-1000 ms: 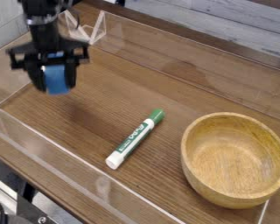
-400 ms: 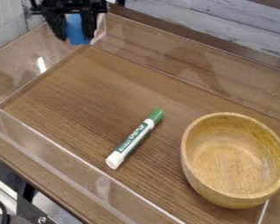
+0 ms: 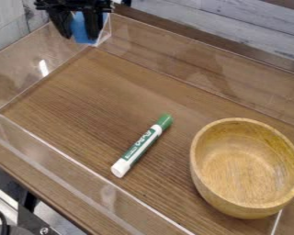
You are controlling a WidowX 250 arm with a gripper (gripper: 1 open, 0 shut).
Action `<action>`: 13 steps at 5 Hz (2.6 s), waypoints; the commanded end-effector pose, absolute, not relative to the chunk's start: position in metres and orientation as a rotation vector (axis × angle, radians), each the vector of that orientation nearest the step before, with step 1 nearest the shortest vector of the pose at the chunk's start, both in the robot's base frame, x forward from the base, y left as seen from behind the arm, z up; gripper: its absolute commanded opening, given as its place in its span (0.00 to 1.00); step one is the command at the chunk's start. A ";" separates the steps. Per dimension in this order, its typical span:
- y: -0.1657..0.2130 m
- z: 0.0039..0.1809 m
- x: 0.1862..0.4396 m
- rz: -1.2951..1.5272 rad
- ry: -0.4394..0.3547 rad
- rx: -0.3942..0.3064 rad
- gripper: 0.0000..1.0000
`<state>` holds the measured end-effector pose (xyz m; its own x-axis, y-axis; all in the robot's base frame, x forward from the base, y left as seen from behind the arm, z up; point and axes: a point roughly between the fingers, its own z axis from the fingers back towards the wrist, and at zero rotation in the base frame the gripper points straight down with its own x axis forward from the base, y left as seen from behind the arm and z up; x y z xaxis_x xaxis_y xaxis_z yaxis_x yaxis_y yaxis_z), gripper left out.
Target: Put the blue block in the brown bowl
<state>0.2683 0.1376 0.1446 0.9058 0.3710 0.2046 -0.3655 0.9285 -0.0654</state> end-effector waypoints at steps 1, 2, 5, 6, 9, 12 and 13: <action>0.147 0.169 0.261 0.341 -0.295 0.015 0.00; 0.154 0.162 0.256 0.317 -0.302 0.034 0.00; 0.159 0.156 0.262 0.256 -0.373 0.038 0.00; 0.161 0.156 0.262 0.239 -0.394 0.043 0.00; 0.161 0.159 0.264 0.201 -0.471 0.051 0.00; 0.136 0.156 0.256 0.150 -0.493 0.058 0.00; 0.107 0.156 0.247 0.128 -0.476 0.046 0.00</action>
<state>0.2452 0.1043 0.1447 0.8971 0.1166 0.4261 -0.1279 0.9918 -0.0020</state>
